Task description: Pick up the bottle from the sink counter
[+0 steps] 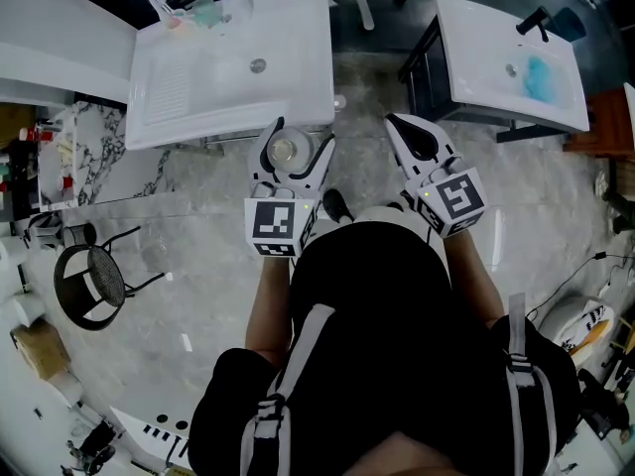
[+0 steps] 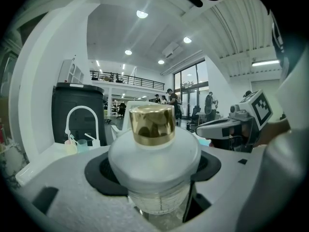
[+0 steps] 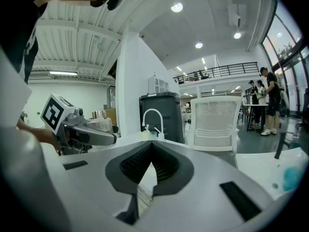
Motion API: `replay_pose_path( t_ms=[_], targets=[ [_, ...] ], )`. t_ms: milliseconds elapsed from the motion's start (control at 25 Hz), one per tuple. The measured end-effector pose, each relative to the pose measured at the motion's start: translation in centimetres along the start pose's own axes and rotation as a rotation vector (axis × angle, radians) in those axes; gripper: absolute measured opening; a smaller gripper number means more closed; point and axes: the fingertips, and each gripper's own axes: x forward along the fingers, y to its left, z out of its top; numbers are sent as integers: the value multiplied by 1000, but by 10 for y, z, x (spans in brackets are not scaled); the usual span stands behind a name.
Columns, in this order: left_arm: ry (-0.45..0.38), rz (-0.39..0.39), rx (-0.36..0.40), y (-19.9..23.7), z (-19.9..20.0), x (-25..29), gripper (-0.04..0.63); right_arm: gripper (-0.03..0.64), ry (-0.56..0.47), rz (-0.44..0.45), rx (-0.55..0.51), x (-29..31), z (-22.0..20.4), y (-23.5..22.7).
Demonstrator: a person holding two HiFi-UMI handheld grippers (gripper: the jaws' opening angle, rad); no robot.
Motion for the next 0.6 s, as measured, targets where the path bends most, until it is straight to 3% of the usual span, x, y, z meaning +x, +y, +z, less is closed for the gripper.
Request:
replay_pose_path(
  t_ms=[600],
  targets=[
    [-10, 19, 1, 18, -3, -4, 359, 3, 13, 1, -33, 13, 3, 11]
  ],
)
